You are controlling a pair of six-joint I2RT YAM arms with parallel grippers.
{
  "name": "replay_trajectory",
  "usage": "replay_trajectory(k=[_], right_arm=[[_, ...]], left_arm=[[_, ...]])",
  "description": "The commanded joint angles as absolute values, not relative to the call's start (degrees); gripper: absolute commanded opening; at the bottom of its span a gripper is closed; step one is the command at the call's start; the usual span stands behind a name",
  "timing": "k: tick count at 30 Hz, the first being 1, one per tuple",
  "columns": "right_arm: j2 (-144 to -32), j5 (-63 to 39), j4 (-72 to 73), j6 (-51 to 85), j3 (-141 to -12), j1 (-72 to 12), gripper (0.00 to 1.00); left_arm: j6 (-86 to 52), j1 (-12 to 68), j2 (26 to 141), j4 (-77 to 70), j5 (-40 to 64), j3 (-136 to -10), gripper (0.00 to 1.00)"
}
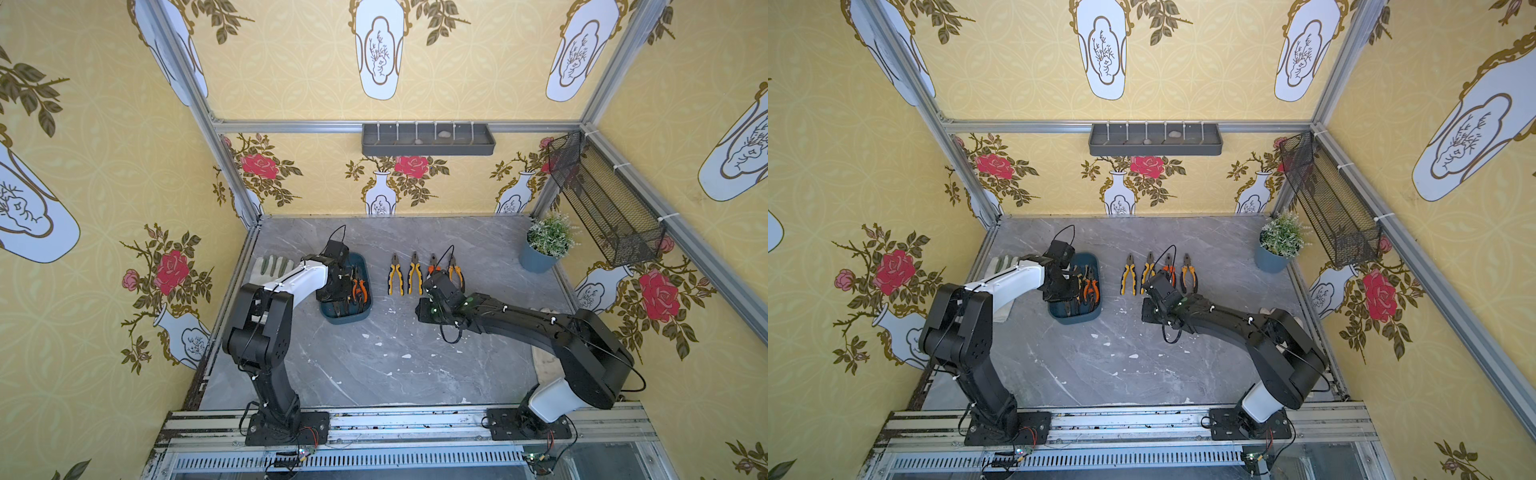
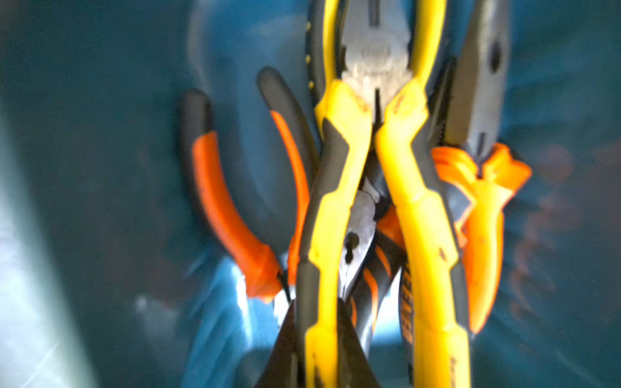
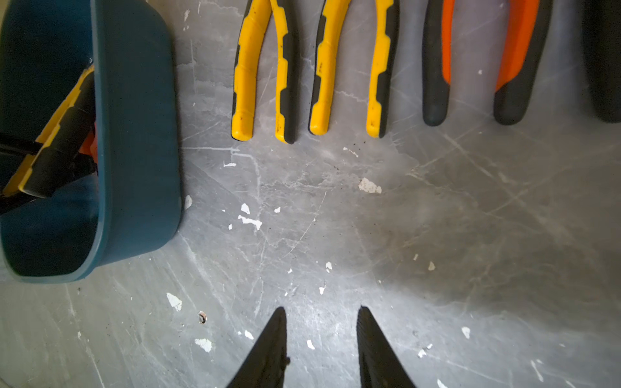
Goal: Take the pliers out of the storage box
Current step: Pick up the pliers from the storage box.
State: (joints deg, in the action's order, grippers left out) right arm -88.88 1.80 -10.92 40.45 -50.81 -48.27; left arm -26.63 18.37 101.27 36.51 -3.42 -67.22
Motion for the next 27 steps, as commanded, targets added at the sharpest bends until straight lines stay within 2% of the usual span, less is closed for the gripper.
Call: replay_trajectory(k=[1,7,10,12,14,20,27], right_arm=[[-87.7,3.4,-12.3,39.7,-52.3,-48.4,0.36],[-86.5,8.1,-19.7,38.5,-56.8,-49.6,0.37],[-85.1,9.8,-22.6,37.7,-59.6,-50.4,0.37],[-84.5,10.5,-24.4,37.3,-61.7,-50.6,0.38],[-84.1,11.8,-26.9,37.0,-64.1,-50.7,0.48],[-84.1,13.5,-33.1,37.9,-72.1,-51.5,0.58],[-86.0,4.6,-28.9,44.0,-77.1,-51.3,0.63]], left_arm=[[-26.5,18.4,98.0,35.9,-5.9,-65.2,0.0],[-26.5,20.4,86.7,30.8,-8.0,-58.6,0.0],[-25.7,23.7,81.2,29.8,-12.4,-56.6,0.0],[-24.9,28.8,78.0,29.1,-16.5,-55.7,0.0],[-23.8,33.3,74.7,27.5,-21.7,-54.3,0.0],[-22.5,40.9,63.2,18.2,-26.8,-45.9,0.0],[-20.5,45.6,56.3,12.5,-27.0,-39.8,0.0]])
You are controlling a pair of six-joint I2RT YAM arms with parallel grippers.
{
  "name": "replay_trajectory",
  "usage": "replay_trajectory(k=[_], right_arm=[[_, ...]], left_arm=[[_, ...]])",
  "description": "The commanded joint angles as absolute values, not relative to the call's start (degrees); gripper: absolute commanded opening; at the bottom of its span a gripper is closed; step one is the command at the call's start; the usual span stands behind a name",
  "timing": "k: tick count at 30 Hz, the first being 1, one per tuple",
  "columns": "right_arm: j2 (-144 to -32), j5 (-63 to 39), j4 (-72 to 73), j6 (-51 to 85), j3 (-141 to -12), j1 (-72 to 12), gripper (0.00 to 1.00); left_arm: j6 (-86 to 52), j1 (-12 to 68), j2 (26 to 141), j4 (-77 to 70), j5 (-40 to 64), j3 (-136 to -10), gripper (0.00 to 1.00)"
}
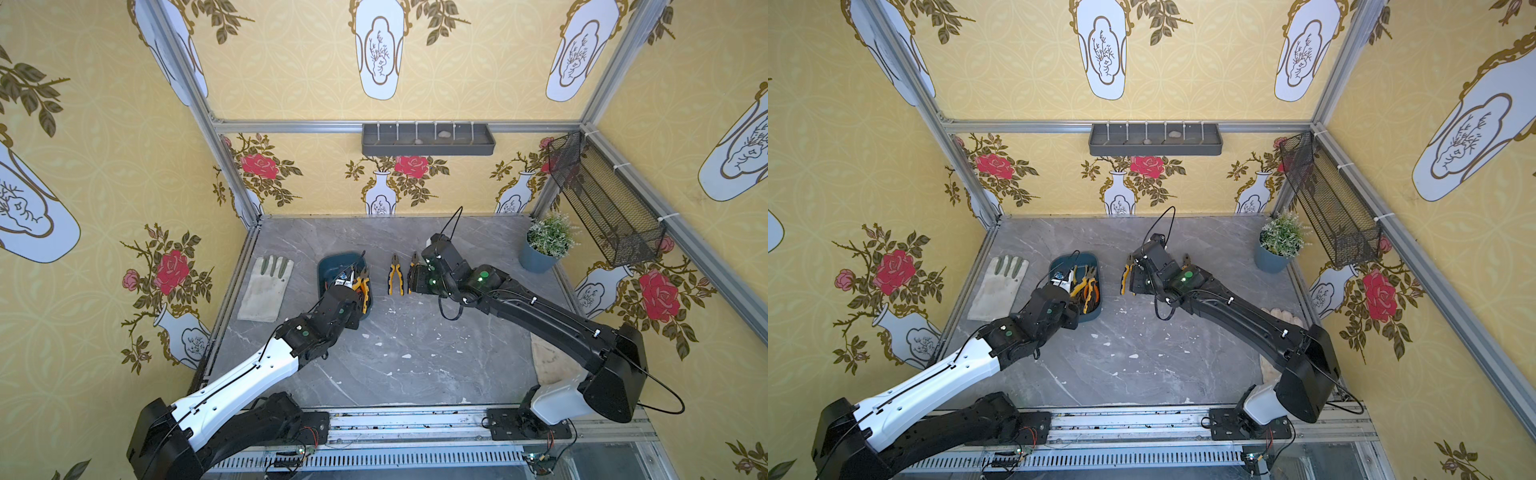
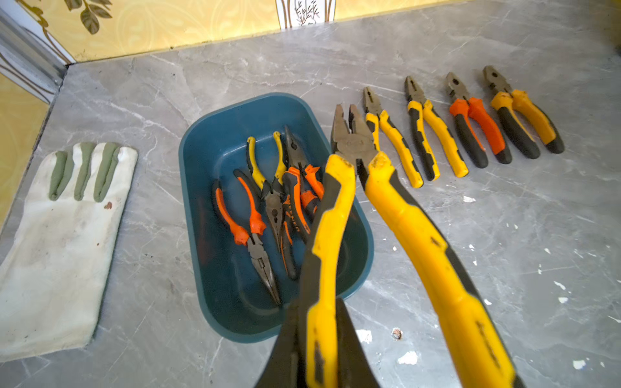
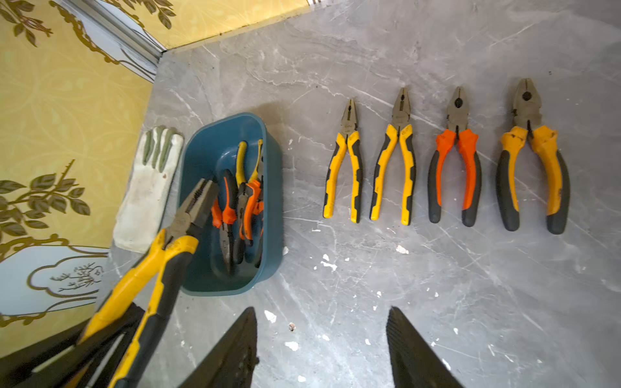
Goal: Take the pliers out of the storage box
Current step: Pick up the pliers from the storage box, then place the pliers at the center of the board.
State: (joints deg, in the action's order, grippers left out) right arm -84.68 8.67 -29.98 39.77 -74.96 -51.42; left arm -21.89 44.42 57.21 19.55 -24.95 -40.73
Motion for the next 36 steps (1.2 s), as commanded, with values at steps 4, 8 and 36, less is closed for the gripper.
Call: replay_trajectory(k=[4,8,36], right_arm=[[-91.3,1.4,-31.3,47.4,-83.5,-51.0,0.64],[-95.1,-3.5,-29.9,49.6,-87.1,-50.6,0.64],[-100.4,-9.1,-32.5,57.1,-90.2,-49.6,0.5]], left_arm=[[-18.2,50.4,55.1,10.0,-32.6,-38.0,0.0],[-13.0,57.6,54.6,3.1,-41.2,-35.0,0.0],[-2.6,67.7,60.1,-9.6,-55.8,-32.7,0.0]])
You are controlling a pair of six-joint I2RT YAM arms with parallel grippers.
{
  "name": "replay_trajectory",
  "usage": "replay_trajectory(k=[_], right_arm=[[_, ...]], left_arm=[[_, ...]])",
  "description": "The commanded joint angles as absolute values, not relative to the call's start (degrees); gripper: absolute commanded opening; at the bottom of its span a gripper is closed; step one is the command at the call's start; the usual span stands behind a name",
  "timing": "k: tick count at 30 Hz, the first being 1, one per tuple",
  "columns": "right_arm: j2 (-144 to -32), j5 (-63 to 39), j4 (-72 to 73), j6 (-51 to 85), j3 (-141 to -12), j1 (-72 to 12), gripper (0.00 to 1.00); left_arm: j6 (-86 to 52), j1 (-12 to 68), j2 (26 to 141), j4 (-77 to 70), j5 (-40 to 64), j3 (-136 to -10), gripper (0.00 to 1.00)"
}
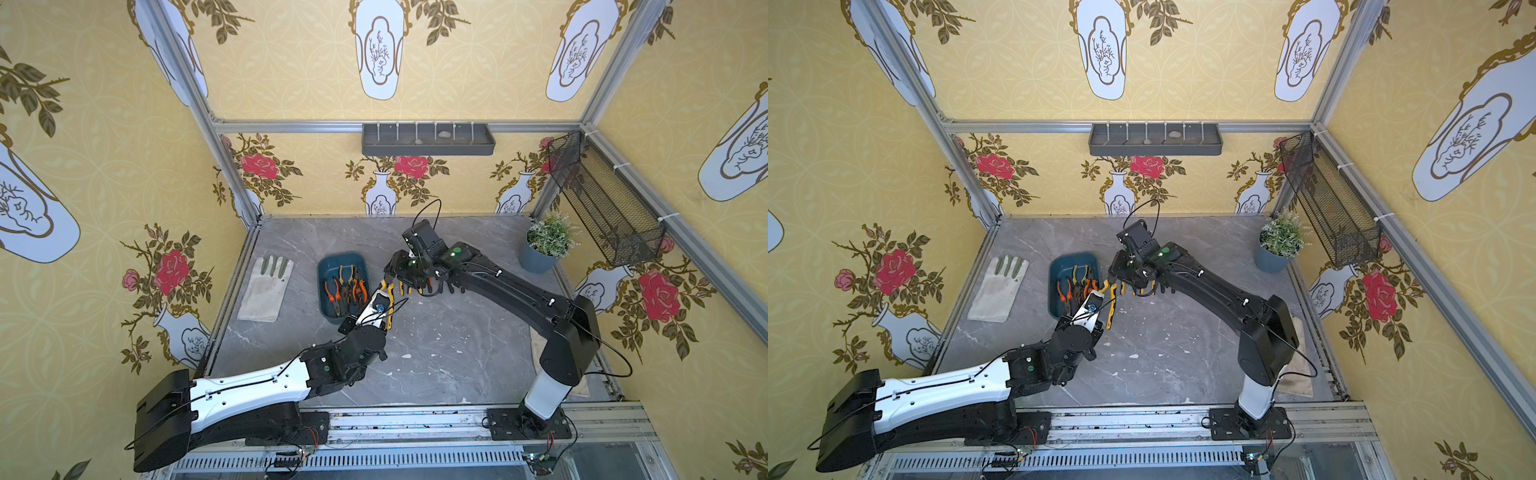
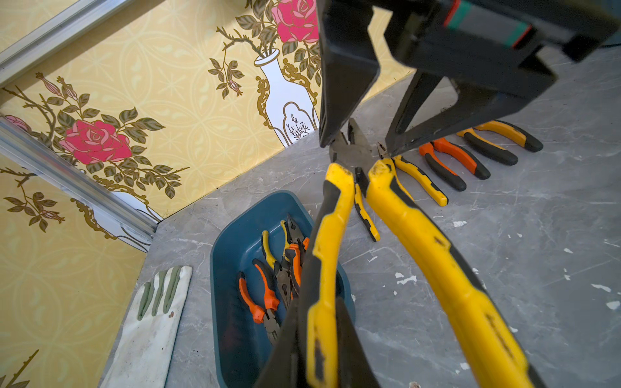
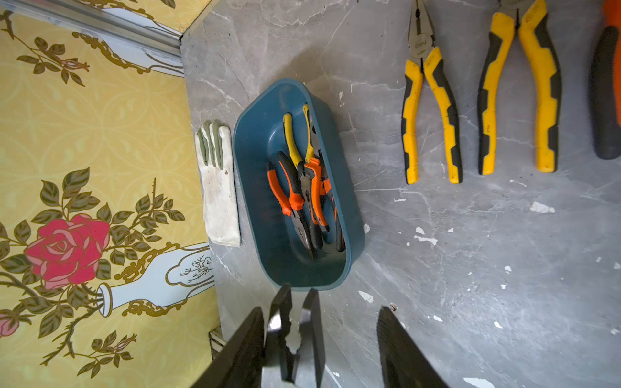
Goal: Take the pliers out of the storage box
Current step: Place the pliers at the center of the board.
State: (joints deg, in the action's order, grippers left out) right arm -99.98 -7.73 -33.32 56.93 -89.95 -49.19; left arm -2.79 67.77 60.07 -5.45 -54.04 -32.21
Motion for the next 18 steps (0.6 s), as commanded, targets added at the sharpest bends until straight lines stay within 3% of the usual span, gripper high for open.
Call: replay_trajectory(k=[1,14,18], right_arm=[[-100.3,-9.1,-32.4,57.2,-90.2,-49.7,0.48],[-101.0,-9.5,-33.7,55.7,-90.5,-51.1,0.44],[-101.3,-8.8,-34.0,55.6,-90.4,-51.3,0.38]], left_arm=[[-2.7,67.7,60.2,-9.5,-55.8,-32.8,0.0],[-2.5,67.7,60.8,-8.7,-55.6,-33.3,0.0],[-2.7,67.7,61.0,-8.4,-55.5,-33.5,0.0]])
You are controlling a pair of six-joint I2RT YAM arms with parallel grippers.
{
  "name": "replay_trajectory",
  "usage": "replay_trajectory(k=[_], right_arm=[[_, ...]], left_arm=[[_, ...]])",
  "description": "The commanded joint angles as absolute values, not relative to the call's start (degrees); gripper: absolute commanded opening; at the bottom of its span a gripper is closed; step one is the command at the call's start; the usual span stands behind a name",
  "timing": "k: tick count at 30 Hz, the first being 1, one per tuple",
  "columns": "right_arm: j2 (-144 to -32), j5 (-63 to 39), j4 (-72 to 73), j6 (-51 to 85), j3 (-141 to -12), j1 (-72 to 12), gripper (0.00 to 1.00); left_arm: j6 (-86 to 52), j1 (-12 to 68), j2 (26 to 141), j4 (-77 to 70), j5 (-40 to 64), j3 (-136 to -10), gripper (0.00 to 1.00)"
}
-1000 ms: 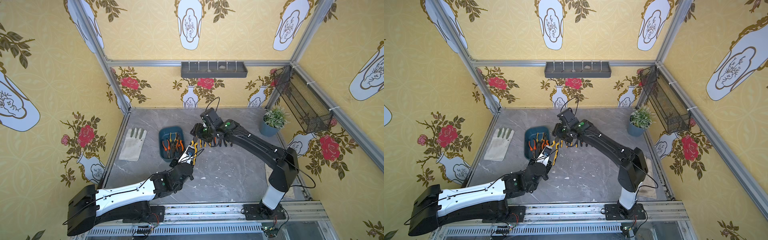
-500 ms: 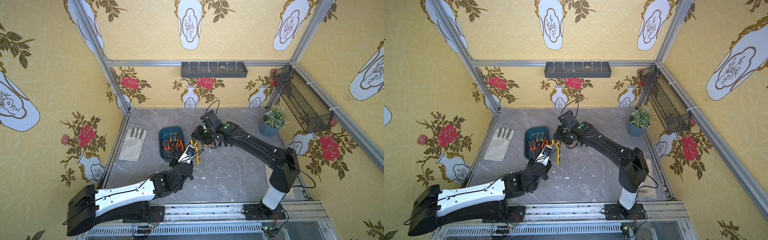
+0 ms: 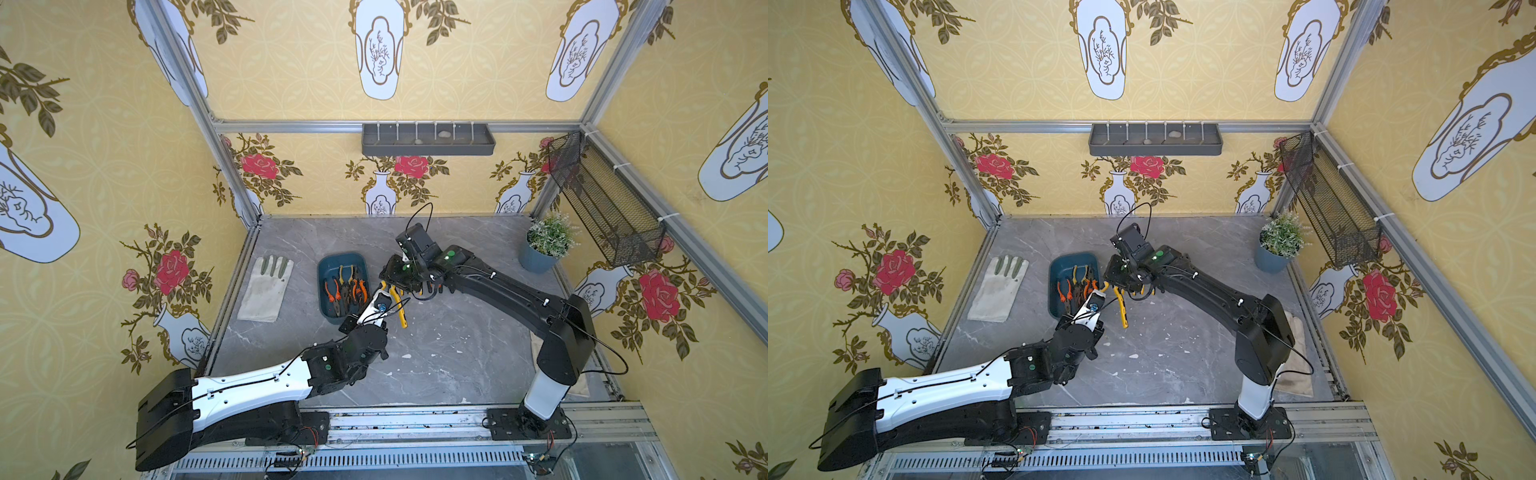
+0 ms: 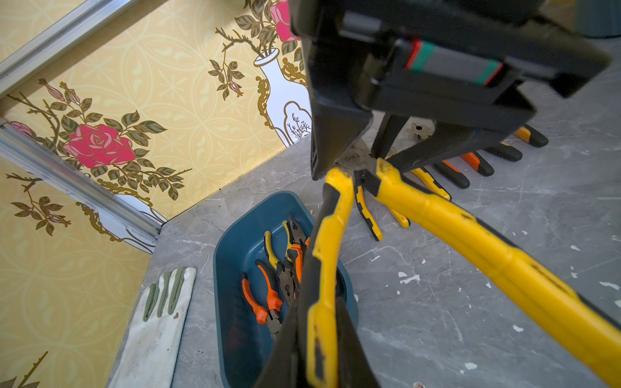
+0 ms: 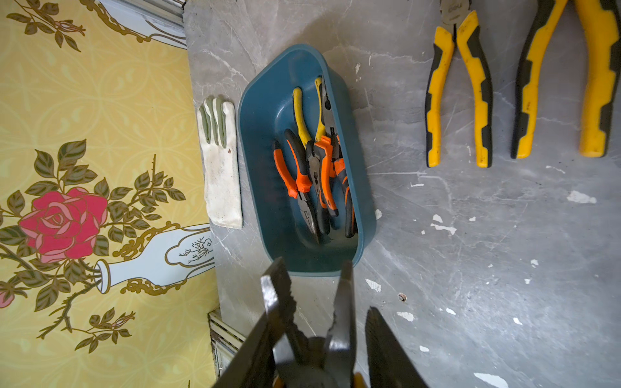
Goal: Take the pliers out of the storage box
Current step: Place the pliers at the center of the board.
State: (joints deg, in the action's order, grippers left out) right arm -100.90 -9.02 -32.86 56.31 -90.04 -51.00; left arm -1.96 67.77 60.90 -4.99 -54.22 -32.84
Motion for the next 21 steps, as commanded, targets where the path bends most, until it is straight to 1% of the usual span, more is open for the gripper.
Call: replay_trajectory(k=[1,4,5,8,14,15,17,19,21], right_arm=[[-101.3,-8.8,-34.1,55.7,-90.4,-51.3,0.35],[-101.5,-8.6,-34.0,55.7,-90.5,-51.4,0.25],[-101.4,-8.5,-34.0,55.6,-90.5,-51.4,0.2],[-101.5,-8.7,-33.8,55.6,-90.6,-51.4,0.01],[-101.1,-9.9,-32.2,54.2,-90.1,-51.4,0.0],[-100.9,-10.4,-31.5,53.7,-89.8,-51.3,0.0],[-100.2,-11.3,-29.4,52.6,-88.7,-51.3,0.0],[-99.8,-11.8,-27.9,52.0,-88.0,-51.2,0.0],[-99.9,-11.5,-28.4,51.2,-88.4,-50.9,0.0]], left_arm=[[-2.7,67.7,61.1,-8.4,-55.5,-33.5,0.0],[-2.7,67.7,61.2,-8.2,-55.5,-33.7,0.0],[-2.7,67.7,61.2,-8.2,-55.6,-33.7,0.0],[-3.0,67.7,61.2,-7.6,-55.6,-34.0,0.0],[-4.8,67.7,60.5,-4.9,-55.0,-35.1,0.0],[-5.2,67.7,60.2,-3.8,-54.4,-35.5,0.08],[-6.1,67.7,59.6,-2.5,-53.1,-35.8,0.35],[-7.8,67.7,58.5,-0.5,-51.4,-36.4,0.46],[-9.6,67.7,56.9,1.5,-48.3,-37.2,0.61]])
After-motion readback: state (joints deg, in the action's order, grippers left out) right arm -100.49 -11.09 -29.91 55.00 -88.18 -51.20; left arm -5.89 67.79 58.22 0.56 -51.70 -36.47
